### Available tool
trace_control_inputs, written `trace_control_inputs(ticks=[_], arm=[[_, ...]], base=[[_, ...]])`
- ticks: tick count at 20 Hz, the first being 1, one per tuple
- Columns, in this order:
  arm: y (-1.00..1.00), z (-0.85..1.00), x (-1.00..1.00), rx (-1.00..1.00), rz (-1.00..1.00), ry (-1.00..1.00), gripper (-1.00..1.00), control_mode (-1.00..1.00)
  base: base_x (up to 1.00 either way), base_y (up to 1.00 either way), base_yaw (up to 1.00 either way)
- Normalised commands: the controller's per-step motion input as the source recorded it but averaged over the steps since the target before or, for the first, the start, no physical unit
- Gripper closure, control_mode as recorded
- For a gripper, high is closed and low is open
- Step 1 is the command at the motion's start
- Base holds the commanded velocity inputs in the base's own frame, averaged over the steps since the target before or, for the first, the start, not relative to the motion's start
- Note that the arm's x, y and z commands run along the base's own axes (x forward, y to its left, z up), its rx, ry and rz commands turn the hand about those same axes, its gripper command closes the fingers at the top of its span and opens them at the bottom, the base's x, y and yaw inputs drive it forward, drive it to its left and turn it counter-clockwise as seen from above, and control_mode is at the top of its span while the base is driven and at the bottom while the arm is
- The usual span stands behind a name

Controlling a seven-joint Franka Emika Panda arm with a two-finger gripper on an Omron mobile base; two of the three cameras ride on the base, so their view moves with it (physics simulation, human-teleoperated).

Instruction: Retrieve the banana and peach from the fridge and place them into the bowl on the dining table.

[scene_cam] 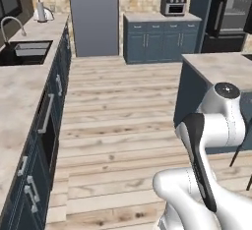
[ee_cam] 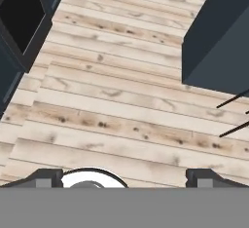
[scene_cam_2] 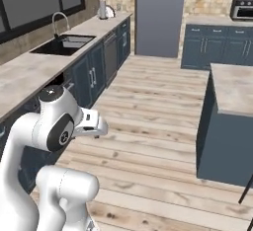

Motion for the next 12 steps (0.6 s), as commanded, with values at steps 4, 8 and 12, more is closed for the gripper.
trace_control_inputs(ticks=[4,8,12], arm=[[0.00,0.00,0.00,0.00,0.00,0.00,-1.00,1.00],[0.00,0.00,0.00,0.00,0.00,0.00,-1.00,1.00],[0.00,0.00,0.00,0.00,0.00,0.00,-1.00,1.00]], base=[[1.00,0.00,-0.08],[1.00,0.00,-0.11],[1.00,0.00,-0.15]])
